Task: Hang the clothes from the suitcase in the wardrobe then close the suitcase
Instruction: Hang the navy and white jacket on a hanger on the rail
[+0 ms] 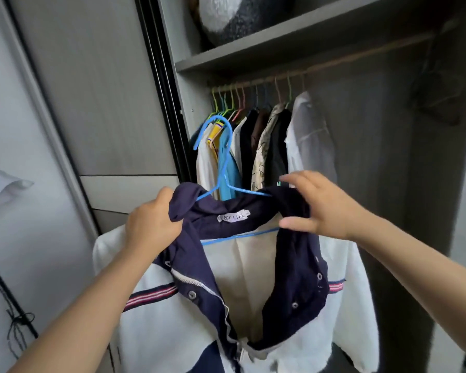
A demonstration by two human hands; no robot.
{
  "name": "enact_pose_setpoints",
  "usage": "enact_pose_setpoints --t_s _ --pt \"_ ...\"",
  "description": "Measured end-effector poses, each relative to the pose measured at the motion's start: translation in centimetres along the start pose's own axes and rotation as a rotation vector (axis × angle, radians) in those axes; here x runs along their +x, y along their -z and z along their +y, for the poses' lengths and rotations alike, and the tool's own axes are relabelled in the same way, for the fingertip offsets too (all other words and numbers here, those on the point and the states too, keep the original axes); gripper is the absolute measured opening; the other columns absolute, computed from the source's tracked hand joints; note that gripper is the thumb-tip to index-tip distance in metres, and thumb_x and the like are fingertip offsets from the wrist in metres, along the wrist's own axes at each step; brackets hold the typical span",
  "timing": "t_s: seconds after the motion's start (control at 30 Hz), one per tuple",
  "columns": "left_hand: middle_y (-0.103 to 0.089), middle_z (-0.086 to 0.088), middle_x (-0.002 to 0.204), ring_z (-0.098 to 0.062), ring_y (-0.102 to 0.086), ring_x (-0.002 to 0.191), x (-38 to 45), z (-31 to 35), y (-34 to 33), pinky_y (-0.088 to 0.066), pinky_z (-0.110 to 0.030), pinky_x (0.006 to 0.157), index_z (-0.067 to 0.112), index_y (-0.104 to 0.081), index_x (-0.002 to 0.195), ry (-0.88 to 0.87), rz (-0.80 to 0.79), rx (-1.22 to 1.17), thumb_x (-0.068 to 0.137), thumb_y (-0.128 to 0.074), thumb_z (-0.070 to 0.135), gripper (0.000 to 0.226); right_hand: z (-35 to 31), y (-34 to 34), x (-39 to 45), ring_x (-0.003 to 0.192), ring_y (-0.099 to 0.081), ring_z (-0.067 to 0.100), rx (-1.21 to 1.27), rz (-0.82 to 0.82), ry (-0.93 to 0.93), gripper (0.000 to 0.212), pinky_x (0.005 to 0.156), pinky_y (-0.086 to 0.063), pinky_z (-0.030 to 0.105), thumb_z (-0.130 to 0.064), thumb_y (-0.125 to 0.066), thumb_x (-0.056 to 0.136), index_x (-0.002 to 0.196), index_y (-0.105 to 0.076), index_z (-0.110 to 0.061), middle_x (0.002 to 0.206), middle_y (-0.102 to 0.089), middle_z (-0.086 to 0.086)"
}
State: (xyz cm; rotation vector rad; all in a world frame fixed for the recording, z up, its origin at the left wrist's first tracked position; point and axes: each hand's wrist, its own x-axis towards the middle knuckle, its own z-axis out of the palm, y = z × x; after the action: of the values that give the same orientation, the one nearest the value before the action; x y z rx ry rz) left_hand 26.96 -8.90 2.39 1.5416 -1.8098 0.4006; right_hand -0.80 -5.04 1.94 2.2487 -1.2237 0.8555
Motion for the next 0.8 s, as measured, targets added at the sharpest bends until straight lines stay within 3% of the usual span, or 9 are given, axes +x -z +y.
enact_pose_setpoints --t_s 0.1,0.2,0.23,0.33,0.4,0.47,0.57,0.67,0.8 --pt "-0.065 -0.019 0.084 -0.042 -0.060 0.084 -0.9 0.8 0.6 -0.033 -0.034 0.063 0.010 -0.044 0.092 -0.119 -0.016 0.035 0.085 -0.058 0.026 0.022 0.2 -2.1 0.9 0.113 -0.053 0.027 0.010 -0.300 -0.160 0.065 0.092 -0.039 0.032 -0.048 -0.057 0.084 0.135 -0.039 -0.012 0.125 -0.055 0.009" --pt "-0.066 -0.019 0.079 -0.043 -0.062 0.078 -1.2 0.8 1.3 -0.042 -0.036 0.063 0.005 -0.052 0.097 -0.178 -0.019 0.009 0.078 -0.046 0.057 0.055 1.4 -2.7 0.5 0.096 -0.060 0.032 0.195 -0.291 -0.185 0.040 0.084 -0.044 0.037 -0.030 -0.061 0.086 0.119 -0.054 -0.007 0.104 -0.066 0.013" --pt "-0.066 -0.020 0.077 -0.044 -0.062 0.076 -1.1 0.4 1.3 -0.044 -0.037 0.063 0.004 -0.053 0.097 -0.172 0.002 -0.017 0.072 -0.040 0.058 0.061 1.6 -2.7 0.2 0.090 -0.061 0.032 0.221 -0.307 -0.188 0.037 0.081 -0.044 0.038 -0.028 -0.061 0.086 0.114 -0.056 -0.004 0.098 -0.067 0.014" --pt "-0.066 -0.021 0.086 -0.042 -0.060 0.085 -0.1 -0.5 1.2 -0.045 -0.039 0.071 0.005 -0.053 0.101 -0.036 0.006 -0.084 0.081 -0.043 0.045 0.046 2.1 -2.7 -0.2 0.080 -0.059 0.023 0.331 -0.318 -0.193 0.026 0.074 -0.042 0.027 -0.019 -0.062 0.086 0.107 -0.059 -0.004 0.090 -0.066 0.013" --pt "-0.064 -0.021 0.086 -0.041 -0.059 0.086 0.4 -0.9 1.1 -0.041 -0.037 0.069 0.004 -0.053 0.100 0.022 0.024 -0.164 0.089 -0.052 0.028 0.026 2.2 -2.2 -0.3 0.070 -0.054 0.008 0.442 -0.338 -0.194 0.012 0.066 -0.039 0.019 -0.018 -0.059 0.084 0.096 -0.061 -0.016 0.081 -0.064 0.006" --pt "-0.060 -0.017 0.079 -0.039 -0.057 0.082 0.6 -1.3 1.0 -0.035 -0.033 0.065 0.004 -0.053 0.096 0.051 0.047 -0.230 0.089 -0.053 0.020 0.018 2.3 -1.8 -0.3 0.069 -0.053 0.004 0.509 -0.319 -0.207 0.011 0.064 -0.038 0.016 -0.026 -0.052 0.077 0.086 -0.055 -0.030 0.076 -0.062 -0.002" --pt "-0.055 -0.010 0.073 -0.033 -0.052 0.075 0.5 -1.6 0.8 -0.035 -0.033 0.065 0.005 -0.053 0.090 0.070 0.072 -0.316 0.091 -0.052 0.018 0.013 2.2 -2.0 -0.8 0.077 -0.056 0.002 0.514 -0.215 -0.208 0.026 0.068 -0.040 0.012 -0.034 -0.048 0.076 0.095 -0.059 -0.021 0.082 -0.064 -0.001" --pt "-0.051 -0.008 0.065 -0.028 -0.047 0.070 0.5 -1.8 0.4 -0.033 -0.032 0.061 0.008 -0.053 0.083 0.094 0.113 -0.477 0.091 -0.051 0.012 0.009 2.0 -1.7 -1.4 0.074 -0.056 -0.013 0.492 -0.123 -0.181 0.038 0.067 -0.039 0.004 -0.038 -0.050 0.077 0.100 -0.063 -0.011 0.077 -0.059 -0.019" --pt "-0.047 0.000 0.061 -0.020 -0.041 0.061 0.8 -2.2 -0.6 -0.033 -0.018 0.052 0.016 -0.050 0.071 0.176 0.111 -0.656 0.092 -0.049 0.009 0.022 1.8 -0.1 -1.4 0.074 -0.058 -0.009 0.462 -0.180 -0.120 0.017 0.065 -0.040 0.006 -0.035 -0.050 0.080 0.096 -0.057 -0.034 0.074 -0.062 -0.028"
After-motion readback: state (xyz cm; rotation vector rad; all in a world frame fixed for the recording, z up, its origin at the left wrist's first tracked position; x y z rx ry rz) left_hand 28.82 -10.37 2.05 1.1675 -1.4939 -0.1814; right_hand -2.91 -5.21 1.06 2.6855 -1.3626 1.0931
